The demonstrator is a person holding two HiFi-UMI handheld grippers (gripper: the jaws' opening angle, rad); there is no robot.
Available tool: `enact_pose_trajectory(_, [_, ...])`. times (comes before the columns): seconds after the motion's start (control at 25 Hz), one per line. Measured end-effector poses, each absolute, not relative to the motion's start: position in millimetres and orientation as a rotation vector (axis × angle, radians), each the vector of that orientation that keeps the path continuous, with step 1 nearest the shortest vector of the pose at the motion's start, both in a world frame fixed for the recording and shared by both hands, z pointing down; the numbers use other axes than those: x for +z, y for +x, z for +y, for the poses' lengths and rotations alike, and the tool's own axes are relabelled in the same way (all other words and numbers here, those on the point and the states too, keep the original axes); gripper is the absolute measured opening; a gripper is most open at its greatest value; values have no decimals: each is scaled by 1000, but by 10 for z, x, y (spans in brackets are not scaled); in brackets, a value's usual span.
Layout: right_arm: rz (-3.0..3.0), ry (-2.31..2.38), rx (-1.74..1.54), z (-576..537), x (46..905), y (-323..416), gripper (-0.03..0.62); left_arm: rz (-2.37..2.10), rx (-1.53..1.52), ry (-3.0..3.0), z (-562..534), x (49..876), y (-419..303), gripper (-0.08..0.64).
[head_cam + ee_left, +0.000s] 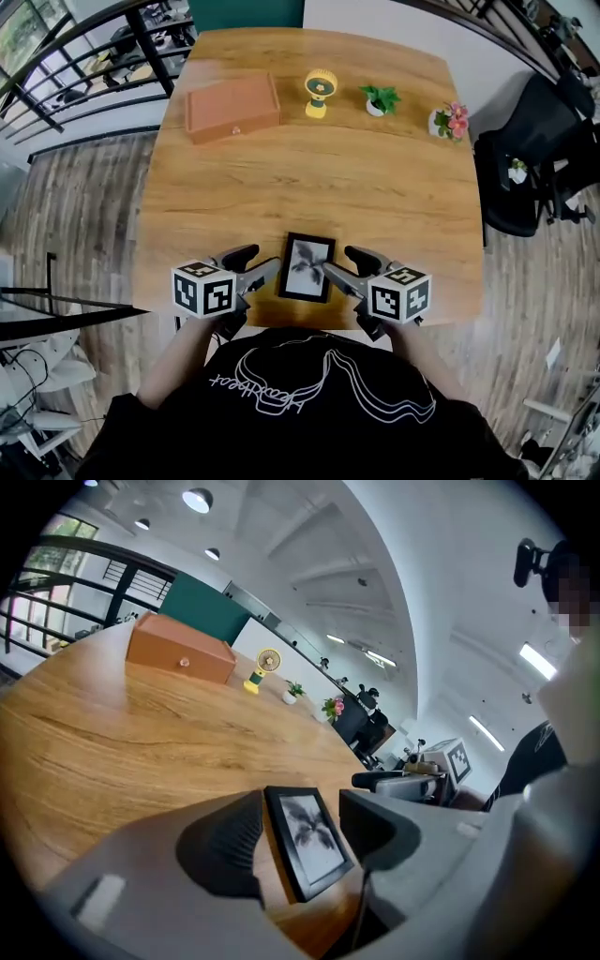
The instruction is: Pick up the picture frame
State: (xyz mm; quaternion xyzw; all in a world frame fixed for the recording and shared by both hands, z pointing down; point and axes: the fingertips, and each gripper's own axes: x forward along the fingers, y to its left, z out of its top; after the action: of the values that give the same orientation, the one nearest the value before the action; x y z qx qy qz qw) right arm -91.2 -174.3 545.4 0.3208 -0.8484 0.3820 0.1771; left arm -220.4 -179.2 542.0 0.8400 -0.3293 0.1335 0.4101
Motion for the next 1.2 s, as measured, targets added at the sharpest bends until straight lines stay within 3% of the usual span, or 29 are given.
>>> enact_pose_trajectory(0.68, [-2133, 994, 1203, -1542, 6241, -981, 281, -709, 507, 2084, -1763, 5993, -2102, 249])
enact_pose_trajectory(1.04, [-2034, 1112, 1128, -1583, 6344, -862, 149, -657, 542, 2106, -1701, 6015, -2023, 249])
enact_pose_trajectory(1.2, [-2025, 1135, 1157, -1591, 6338, -841, 138, -630, 559, 2114, -1663, 6012, -1982, 249])
